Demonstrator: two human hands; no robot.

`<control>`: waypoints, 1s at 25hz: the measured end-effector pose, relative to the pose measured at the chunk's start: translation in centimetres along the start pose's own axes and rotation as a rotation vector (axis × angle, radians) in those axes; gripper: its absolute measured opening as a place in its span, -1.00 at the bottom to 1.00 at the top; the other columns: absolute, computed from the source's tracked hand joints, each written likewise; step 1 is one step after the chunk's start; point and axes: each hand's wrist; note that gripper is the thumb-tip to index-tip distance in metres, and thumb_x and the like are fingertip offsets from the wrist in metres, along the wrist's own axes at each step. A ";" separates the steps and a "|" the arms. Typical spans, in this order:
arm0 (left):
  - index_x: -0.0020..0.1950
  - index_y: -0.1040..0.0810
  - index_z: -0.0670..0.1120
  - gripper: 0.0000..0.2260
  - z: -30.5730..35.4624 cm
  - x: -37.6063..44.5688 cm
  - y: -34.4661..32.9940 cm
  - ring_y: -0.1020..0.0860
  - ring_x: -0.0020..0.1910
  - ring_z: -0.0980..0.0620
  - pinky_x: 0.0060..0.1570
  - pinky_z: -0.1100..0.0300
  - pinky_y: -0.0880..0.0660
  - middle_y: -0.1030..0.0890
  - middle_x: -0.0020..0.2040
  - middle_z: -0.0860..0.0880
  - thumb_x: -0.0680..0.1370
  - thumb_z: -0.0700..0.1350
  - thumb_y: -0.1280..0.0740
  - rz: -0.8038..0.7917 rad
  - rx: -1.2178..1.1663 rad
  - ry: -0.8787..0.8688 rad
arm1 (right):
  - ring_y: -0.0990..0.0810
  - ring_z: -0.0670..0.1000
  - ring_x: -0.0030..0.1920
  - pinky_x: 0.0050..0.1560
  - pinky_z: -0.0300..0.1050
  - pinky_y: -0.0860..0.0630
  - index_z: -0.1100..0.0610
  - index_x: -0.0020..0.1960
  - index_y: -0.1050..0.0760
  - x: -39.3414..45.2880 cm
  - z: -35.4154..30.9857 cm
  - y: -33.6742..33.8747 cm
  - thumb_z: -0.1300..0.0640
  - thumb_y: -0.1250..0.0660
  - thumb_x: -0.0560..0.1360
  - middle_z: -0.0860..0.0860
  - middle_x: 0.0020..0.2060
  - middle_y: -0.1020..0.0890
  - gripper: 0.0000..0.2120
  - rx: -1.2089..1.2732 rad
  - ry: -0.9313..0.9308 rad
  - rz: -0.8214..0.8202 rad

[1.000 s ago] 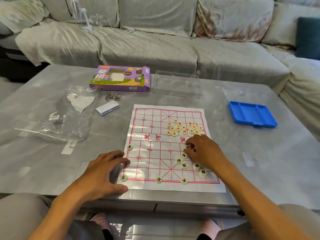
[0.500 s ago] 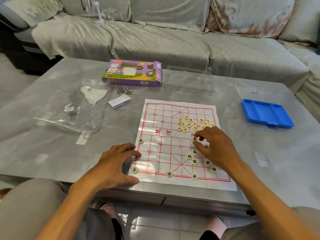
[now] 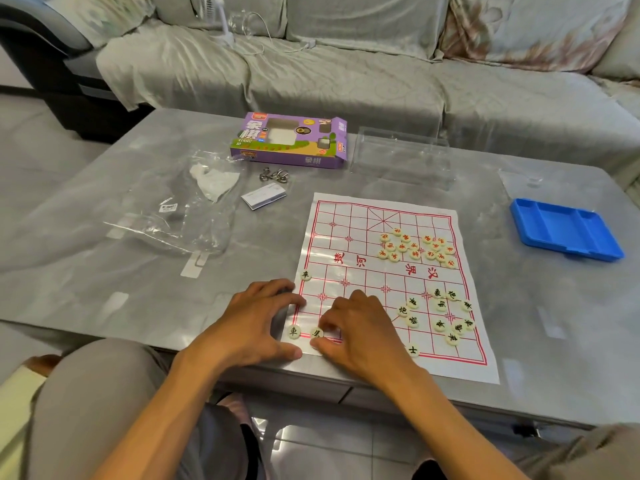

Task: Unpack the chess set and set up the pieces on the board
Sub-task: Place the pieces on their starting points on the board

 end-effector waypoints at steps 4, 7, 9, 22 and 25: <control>0.41 -0.27 0.23 -0.31 0.2 0.0 0.2 -0.10 0.45 0.12 0.41 0.07 -0.14 -0.14 0.47 0.24 0.34 0.26 -0.44 -0.003 0.012 -0.003 | -0.41 -0.02 0.08 0.06 -0.12 -0.32 -0.04 0.15 -0.58 -0.1 0.1 -0.3 -0.24 -0.21 0.51 -0.08 0.11 -0.60 -0.62 0.009 0.011 0.003; 0.41 -0.26 0.23 -0.31 0.1 0.1 0.0 -0.09 0.46 0.12 0.42 0.06 -0.14 -0.13 0.48 0.23 0.34 0.26 -0.44 -0.002 0.011 0.004 | -0.41 -0.02 0.09 0.05 -0.12 -0.32 -0.05 0.16 -0.57 -0.4 0.2 -0.4 -0.23 -0.20 0.52 -0.08 0.12 -0.59 -0.63 0.008 0.011 0.017; 0.42 -0.25 0.24 -0.30 -0.1 0.1 -0.1 -0.09 0.47 0.11 0.43 0.04 -0.14 -0.12 0.49 0.24 0.34 0.27 -0.44 -0.010 0.011 0.011 | -0.41 -0.02 0.11 0.09 -0.12 -0.32 -0.06 0.20 -0.55 -0.7 0.3 -0.3 -0.24 -0.19 0.52 -0.09 0.15 -0.58 -0.61 0.006 0.007 0.002; 0.39 -0.25 0.27 -0.29 -0.6 0.5 -0.4 -0.10 0.46 0.13 0.44 -0.01 -0.15 -0.12 0.48 0.27 0.31 0.32 -0.43 -0.023 0.003 0.014 | -0.50 -0.11 -0.07 -0.02 -0.24 -0.46 -0.08 -0.01 -0.58 -4.4 10.4 3.3 -0.26 -0.32 0.44 -0.15 -0.02 -0.64 -0.71 0.052 -0.480 0.028; 0.39 -0.26 0.28 -0.29 -0.7 0.4 -0.4 -0.11 0.46 0.13 0.44 0.01 -0.15 -0.12 0.48 0.27 0.30 0.32 -0.43 -0.016 -0.014 0.004 | -0.45 -0.10 0.10 0.08 -0.22 -0.39 -0.08 0.18 -0.56 -4.3 10.4 3.3 -0.16 -0.31 0.50 -0.16 0.15 -0.59 -0.69 0.059 -0.434 0.026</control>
Point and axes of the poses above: each hand's wrist, its own x-axis towards the middle knuckle, its own y-axis out of the back of the hand, z = x × y
